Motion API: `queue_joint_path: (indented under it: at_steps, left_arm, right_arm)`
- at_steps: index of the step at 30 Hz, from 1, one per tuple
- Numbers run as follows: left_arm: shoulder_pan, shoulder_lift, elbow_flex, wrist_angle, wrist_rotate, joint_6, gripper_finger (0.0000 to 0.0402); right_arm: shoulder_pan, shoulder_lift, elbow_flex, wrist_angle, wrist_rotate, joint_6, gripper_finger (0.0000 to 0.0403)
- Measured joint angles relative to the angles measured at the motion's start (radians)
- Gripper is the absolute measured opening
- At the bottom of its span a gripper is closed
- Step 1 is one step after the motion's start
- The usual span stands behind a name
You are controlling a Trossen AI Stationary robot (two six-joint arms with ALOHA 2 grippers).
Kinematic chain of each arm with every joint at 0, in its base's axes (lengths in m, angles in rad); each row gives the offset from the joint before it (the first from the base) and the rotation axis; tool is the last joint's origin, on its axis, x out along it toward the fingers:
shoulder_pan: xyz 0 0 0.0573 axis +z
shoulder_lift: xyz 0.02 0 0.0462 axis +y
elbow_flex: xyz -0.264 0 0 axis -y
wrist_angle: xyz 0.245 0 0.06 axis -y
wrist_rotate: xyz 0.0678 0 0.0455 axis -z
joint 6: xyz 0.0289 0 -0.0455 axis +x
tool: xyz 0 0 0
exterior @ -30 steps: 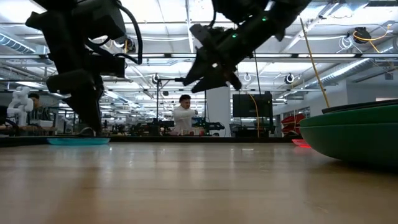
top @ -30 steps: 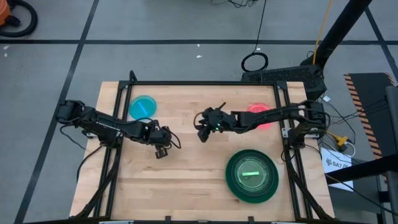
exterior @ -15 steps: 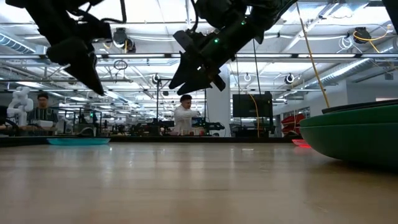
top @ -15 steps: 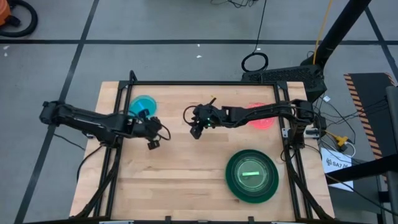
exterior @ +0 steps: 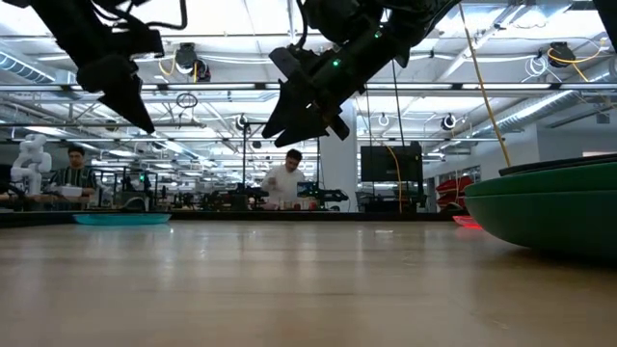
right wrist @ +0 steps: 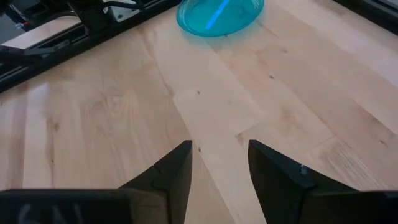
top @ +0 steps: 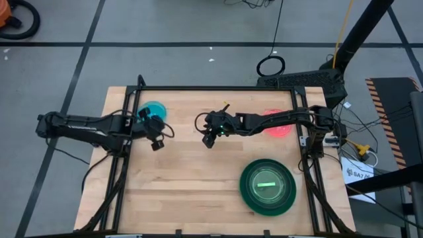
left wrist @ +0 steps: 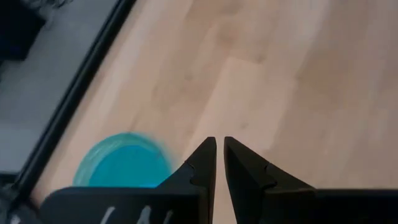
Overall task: Stack plastic plates
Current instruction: Stack the blue plate on top of the light green plate
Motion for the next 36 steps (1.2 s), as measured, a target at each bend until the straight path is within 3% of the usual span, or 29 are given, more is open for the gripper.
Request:
queue_joint_path:
  at_steps: [7, 13, 27, 36]
  left_arm:
    - [0.203, 0.0, 0.0, 0.009, 0.044, 0.022, 0.0039]
    - [0.32, 0.062, 0.0, 0.003, 0.098, -0.101, 0.0039]
    - [0.338, 0.413, 0.0, 0.101, 0.105, -0.131, 0.0039]
    - [0.346, 0.511, 0.0, 0.126, 0.104, -0.146, 0.0039]
  right_arm:
    - [0.0, 0.0, 0.0, 0.0, 0.0, 0.0, 0.0148]
    - [0.0, 0.0, 0.0, 0.0, 0.0, -0.002, 0.0148]
    - [0.001, 0.0, -0.001, -0.002, 0.0, -0.038, 0.0148]
    - [0.003, 0.0, -0.001, -0.013, 0.0, -0.068, 0.0148]
